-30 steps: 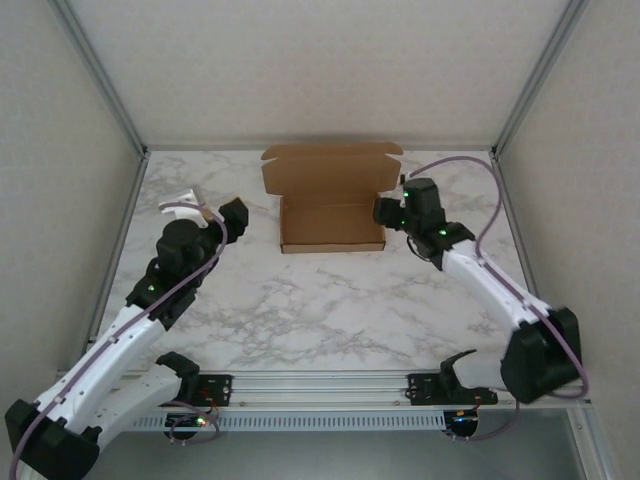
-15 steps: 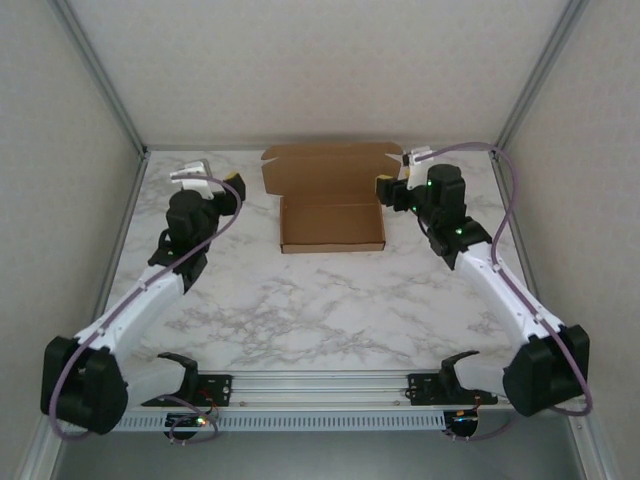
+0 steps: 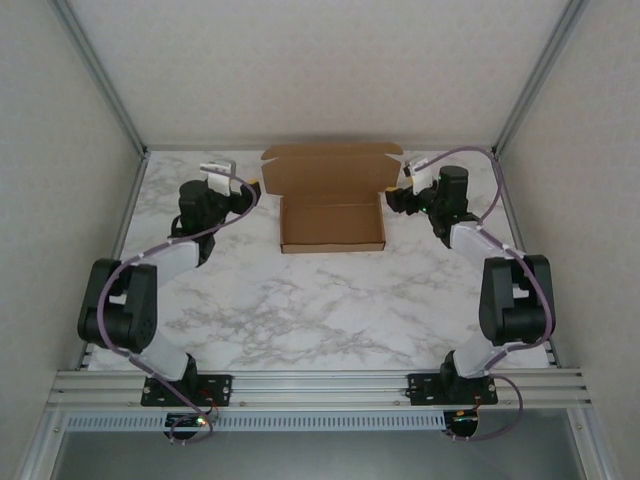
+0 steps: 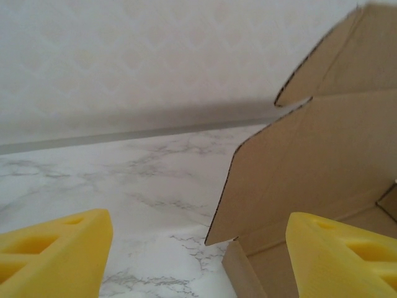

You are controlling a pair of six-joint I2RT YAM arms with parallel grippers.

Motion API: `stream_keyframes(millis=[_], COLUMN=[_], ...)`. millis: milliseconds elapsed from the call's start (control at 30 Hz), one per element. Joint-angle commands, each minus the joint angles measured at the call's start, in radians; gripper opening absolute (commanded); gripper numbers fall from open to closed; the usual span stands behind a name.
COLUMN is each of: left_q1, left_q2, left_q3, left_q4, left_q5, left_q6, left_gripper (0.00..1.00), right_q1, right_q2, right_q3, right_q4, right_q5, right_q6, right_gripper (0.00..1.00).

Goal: Fold the paper box

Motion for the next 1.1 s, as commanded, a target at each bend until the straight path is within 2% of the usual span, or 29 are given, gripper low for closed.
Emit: stream_keyframes(millis=[0, 133, 267, 467, 700, 867, 1067], left_q1=[0.016, 0.020, 0.021, 0.027, 0.027, 0.023, 0.016], left_q2=[0.052, 0.118, 0.173, 0.240, 0.315, 0.340, 0.339], left_q3=[0.063, 0.086, 0.144, 0.191, 0.286, 0.330, 0.345], left_q4=[0.077, 0.117, 0.034, 0.042, 0.005, -0.009, -0.047], left_q5=[0.127, 0.205, 0.198, 0.187, 0.274, 0.316, 0.336], left_q6=[0.092, 0.139, 0.208, 0.234, 0.243, 0.259, 0.304], left_gripper=[0.74, 0.75, 0.75, 0.74, 0.69, 0.62, 0.43], right_q1=[-0.036, -0.041, -0.046, -0.046, -0.047, -0.047, -0.045], right_q2=[0.050, 0.109, 0.176, 0.264, 0.315, 0.341, 0.335], right_q3=[0.068, 0.096, 0.152, 0.227, 0.298, 0.359, 0.361], right_q4=[0.035, 0.062, 0.089, 0.129, 0.099, 0.038, 0.007], right_q5=[-0.077, -0.104, -0.135, -0.136, -0.177, -0.229, -0.273], right_q6=[-0.087, -0.146, -0.139, -0.111, -0.128, -0.128, -0.130], right_gripper=[0.70, 0.70, 0.70, 0.67, 0.66, 0.55, 0.39])
